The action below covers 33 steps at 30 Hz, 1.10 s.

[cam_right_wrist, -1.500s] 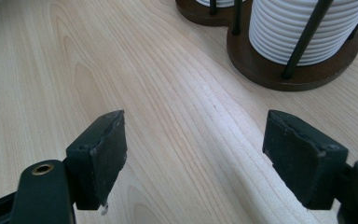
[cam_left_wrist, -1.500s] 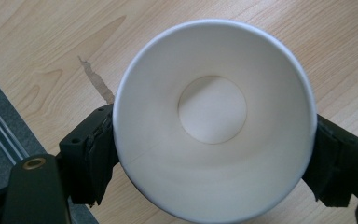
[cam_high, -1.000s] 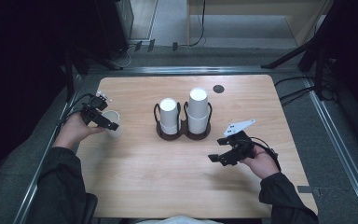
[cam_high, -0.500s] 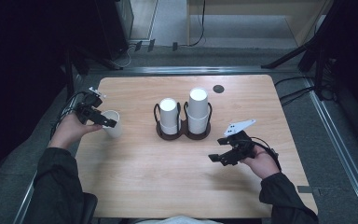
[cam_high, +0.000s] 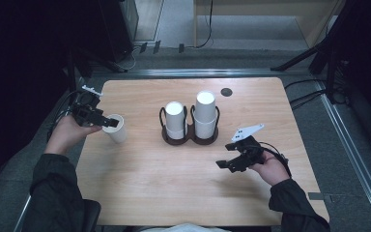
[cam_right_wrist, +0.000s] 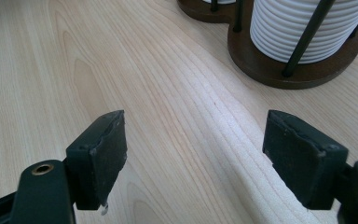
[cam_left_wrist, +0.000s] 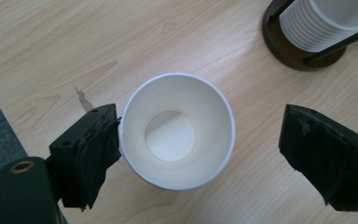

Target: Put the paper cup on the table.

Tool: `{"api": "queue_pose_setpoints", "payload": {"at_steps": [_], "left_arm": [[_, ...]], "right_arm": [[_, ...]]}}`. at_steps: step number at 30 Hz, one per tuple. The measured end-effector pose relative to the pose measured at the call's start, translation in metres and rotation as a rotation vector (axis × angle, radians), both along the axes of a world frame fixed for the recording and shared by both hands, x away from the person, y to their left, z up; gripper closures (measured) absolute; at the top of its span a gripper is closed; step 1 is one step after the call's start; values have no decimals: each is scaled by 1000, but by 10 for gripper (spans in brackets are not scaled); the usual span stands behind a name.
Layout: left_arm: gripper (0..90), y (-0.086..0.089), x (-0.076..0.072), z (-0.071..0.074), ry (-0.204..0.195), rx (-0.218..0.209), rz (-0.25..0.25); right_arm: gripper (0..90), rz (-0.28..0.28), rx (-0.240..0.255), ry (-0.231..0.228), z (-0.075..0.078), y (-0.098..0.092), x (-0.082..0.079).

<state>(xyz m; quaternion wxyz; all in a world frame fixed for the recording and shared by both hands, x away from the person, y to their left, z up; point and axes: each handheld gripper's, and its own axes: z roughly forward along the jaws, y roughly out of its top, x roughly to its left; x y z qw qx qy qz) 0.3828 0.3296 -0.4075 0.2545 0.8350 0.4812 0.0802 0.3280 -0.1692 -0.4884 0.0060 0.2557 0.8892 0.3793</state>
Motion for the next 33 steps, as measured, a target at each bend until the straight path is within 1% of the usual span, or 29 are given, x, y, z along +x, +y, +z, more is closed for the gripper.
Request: {"api": "queue_pose_setpoints", "payload": {"at_steps": [2,9,10,15,17,19,21,24,26,30,31,33], "left_arm": [[127,-3,-1,4,-4,-19,-10],[129,-18,-5,9,-18,-23,-53],[130,-20,-5,10,-19,-29,-53],[133,-28,-7,12,-21,-82,-83],[134,-30,-8,12,-26,-102,-91],[136,-33,-10,13,-39,-112,-100],[137,-36,-13,12,-50,-126,-111],[139,-42,-17,9,-57,-131,-132],[139,-47,-19,7,-62,-145,-139],[143,-53,-23,1,-54,-175,-159],[143,-56,-25,-2,-50,-191,-163],[144,-59,-27,-5,-51,-198,-167]], "right_arm": [[218,1,0,-2,0,0,0],[218,4,-4,-4,0,0,-1],[219,4,-4,-4,0,-1,-1],[218,6,-4,-4,0,-1,-1],[219,6,-6,-4,0,-1,-1],[218,8,-4,-8,0,-1,-1],[218,7,-2,-10,1,-2,-1],[218,4,3,-11,2,-3,-1],[219,5,10,-22,3,-3,-1],[218,17,13,-41,3,-3,0],[218,19,13,-43,3,-3,0],[219,20,7,-45,3,-3,0]]}}
